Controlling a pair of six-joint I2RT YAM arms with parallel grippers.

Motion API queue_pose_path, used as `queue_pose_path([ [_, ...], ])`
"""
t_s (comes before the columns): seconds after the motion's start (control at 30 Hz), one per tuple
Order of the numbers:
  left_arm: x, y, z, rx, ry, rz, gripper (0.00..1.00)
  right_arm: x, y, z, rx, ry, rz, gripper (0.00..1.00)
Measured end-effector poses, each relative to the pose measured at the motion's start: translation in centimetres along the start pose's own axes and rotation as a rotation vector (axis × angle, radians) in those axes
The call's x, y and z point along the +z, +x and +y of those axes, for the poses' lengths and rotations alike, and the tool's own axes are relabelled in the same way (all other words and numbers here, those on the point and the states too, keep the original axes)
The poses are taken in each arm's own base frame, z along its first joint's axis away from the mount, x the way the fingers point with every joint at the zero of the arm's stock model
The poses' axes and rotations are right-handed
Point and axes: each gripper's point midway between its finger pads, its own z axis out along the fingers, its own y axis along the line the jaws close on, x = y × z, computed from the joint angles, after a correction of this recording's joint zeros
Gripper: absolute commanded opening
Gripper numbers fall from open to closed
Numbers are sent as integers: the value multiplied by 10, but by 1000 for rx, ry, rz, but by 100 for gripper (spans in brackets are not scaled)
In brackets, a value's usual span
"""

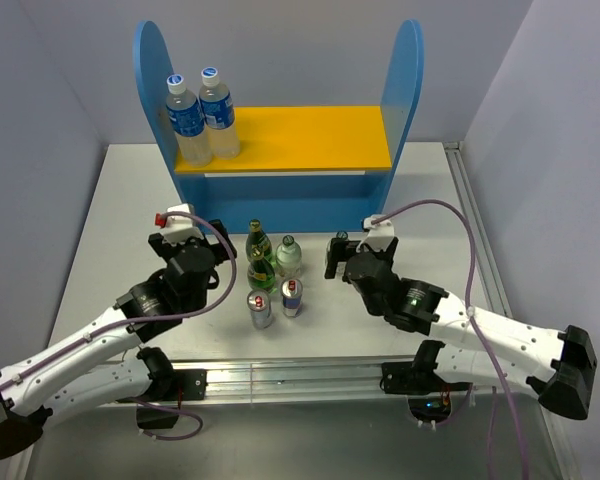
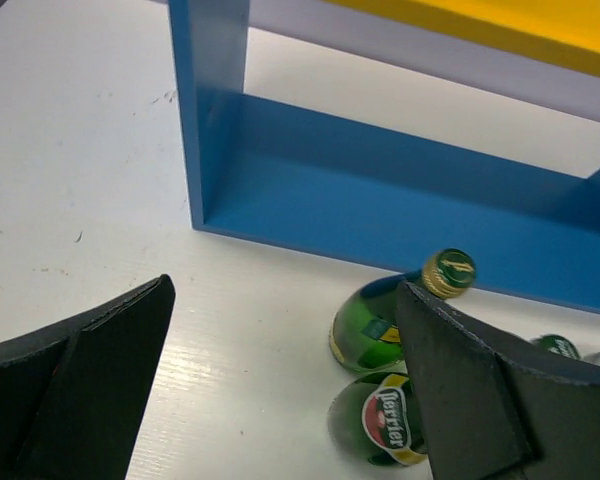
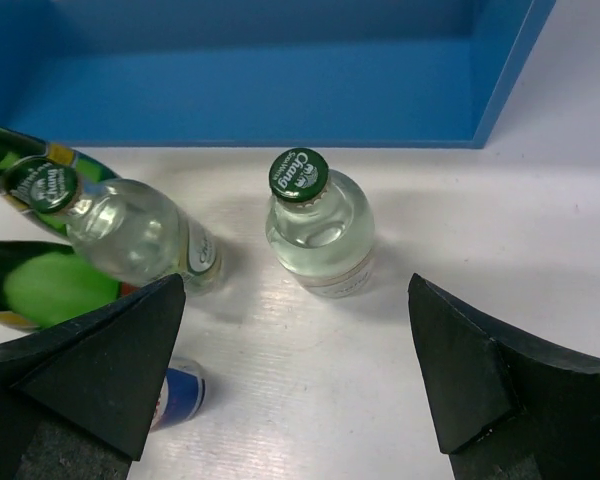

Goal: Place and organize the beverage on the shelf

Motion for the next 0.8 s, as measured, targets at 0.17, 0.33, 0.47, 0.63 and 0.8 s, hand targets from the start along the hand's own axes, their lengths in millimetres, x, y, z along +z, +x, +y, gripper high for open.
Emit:
queue_pose_path([
  [0.17,14,3,15,-37,-33,20,99,22,9,-3,-23,59,27,100],
  [0.33,15,11,18,-43,-31,32,99,45,22,-6,-50,116,48,100],
  [0.47,13,17,23,-58,-22,23,99,59,16,-9,-16,149,12,95],
  [0.63,10,17,28,-85,-13,3,99,77,9,-16,25,199,-35,87],
  [0.8,13,18,25,-87,-13,1,99,90,21,-19,5,237,-27,72],
])
